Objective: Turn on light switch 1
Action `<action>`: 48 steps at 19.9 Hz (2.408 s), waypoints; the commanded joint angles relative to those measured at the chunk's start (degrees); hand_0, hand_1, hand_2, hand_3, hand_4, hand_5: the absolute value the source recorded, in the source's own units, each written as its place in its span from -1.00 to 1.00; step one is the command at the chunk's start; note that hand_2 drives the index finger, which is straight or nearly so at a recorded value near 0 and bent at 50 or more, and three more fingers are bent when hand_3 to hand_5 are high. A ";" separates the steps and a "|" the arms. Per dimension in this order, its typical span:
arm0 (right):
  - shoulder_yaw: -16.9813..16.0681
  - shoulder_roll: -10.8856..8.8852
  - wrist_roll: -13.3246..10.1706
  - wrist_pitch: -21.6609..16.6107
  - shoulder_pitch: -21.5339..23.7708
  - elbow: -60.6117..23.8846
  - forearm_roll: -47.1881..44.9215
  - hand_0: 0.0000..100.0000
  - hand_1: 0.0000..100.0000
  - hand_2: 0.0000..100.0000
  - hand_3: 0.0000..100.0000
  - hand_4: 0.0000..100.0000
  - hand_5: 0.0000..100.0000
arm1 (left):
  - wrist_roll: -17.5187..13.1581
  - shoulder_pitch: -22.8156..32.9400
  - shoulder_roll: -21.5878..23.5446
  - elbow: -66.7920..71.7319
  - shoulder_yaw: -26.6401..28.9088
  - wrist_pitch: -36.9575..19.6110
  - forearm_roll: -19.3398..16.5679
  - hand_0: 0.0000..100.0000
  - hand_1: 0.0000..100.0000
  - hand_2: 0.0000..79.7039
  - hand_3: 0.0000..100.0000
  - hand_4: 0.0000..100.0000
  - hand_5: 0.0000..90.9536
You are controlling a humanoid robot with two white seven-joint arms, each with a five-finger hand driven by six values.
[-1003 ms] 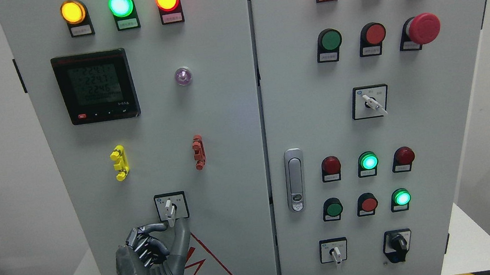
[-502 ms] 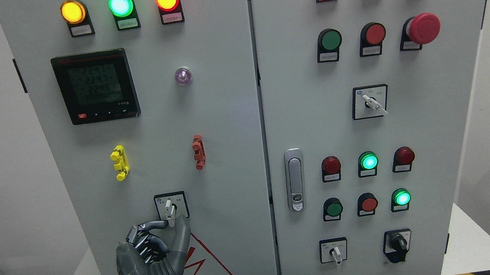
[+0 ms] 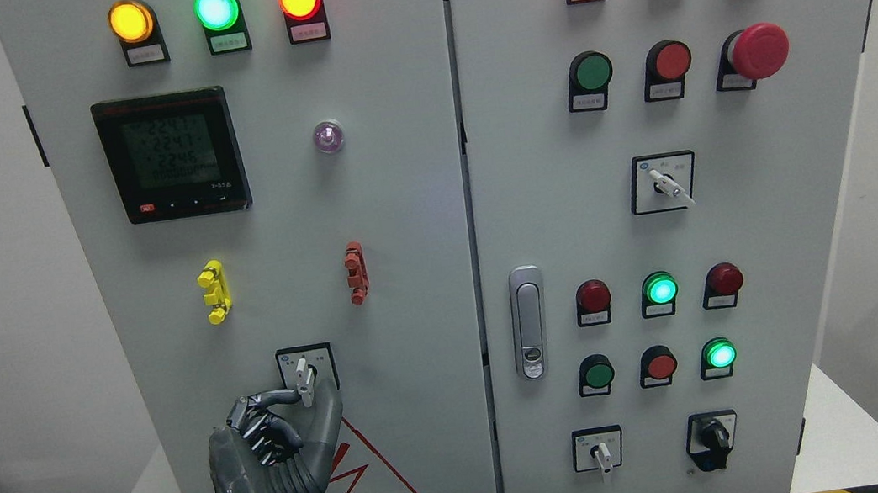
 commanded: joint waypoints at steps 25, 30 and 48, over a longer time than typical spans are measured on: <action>0.02 0.02 0.03 -0.02 0.00 0.00 0.00 -1.00 -1.00 -1.00 -1.00 -1.00 -1.00 | -0.34 -1.49 -0.20 -0.03 0.02 2.68 -0.81 -0.60 0.37 0.49 1.00 0.88 0.91; -0.07 0.01 0.03 -0.02 0.00 0.00 0.00 -1.00 -1.00 -1.00 -1.00 -1.00 -1.00 | -0.34 -1.93 -0.20 -0.03 0.02 2.86 -0.81 -0.59 0.33 0.49 1.00 0.88 0.91; 0.02 -0.07 0.03 -0.02 0.00 0.00 0.00 -1.00 -1.00 -1.00 -1.00 -1.00 -1.00 | -0.34 -1.84 -0.28 0.06 0.10 3.56 -0.81 -0.48 0.32 0.53 1.00 0.92 0.92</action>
